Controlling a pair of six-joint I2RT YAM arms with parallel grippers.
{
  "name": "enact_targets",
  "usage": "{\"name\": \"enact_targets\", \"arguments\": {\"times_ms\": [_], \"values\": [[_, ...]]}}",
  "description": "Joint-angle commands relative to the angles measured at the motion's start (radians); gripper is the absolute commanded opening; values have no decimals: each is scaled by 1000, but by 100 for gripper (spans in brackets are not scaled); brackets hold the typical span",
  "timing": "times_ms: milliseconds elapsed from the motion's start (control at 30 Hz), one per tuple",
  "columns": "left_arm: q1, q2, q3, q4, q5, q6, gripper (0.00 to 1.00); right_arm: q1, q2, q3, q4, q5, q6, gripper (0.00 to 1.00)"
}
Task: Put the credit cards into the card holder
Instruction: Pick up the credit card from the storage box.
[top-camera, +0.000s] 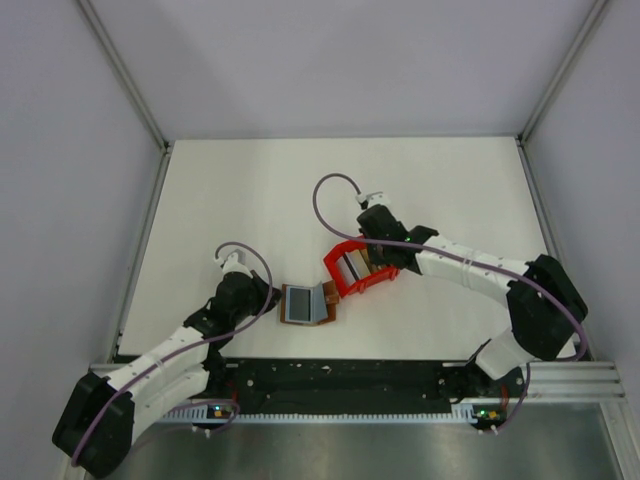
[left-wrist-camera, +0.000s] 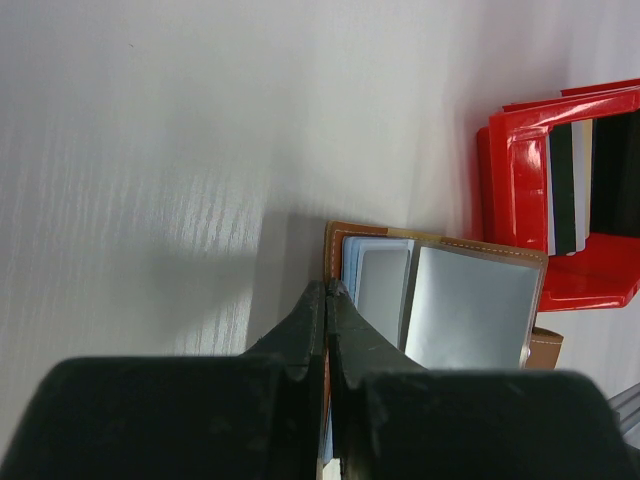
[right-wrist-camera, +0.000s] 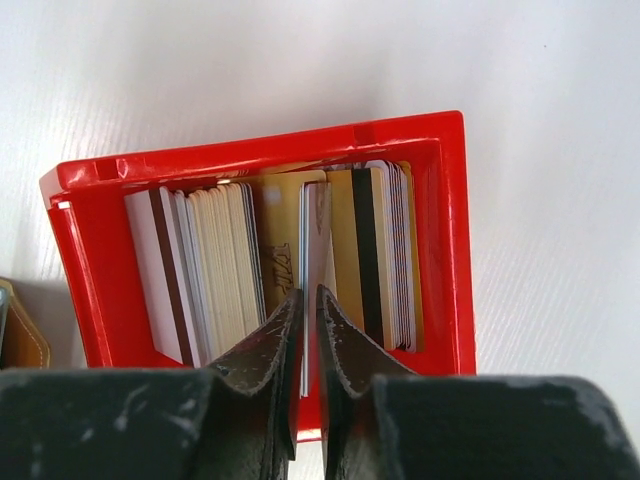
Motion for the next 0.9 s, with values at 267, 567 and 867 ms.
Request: {"name": "enact_targets", "arguments": {"times_ms": [267, 567, 867], "values": [[-2, 0, 9, 33, -6, 3, 0, -11, 50, 52, 16, -153, -1, 26], [-2, 0, 13, 30, -6, 6, 0, -40, 85, 57, 20, -169, 18, 37], [-2, 6, 16, 33, -7, 11, 0, -106, 109, 58, 38, -296, 16, 53]]}}
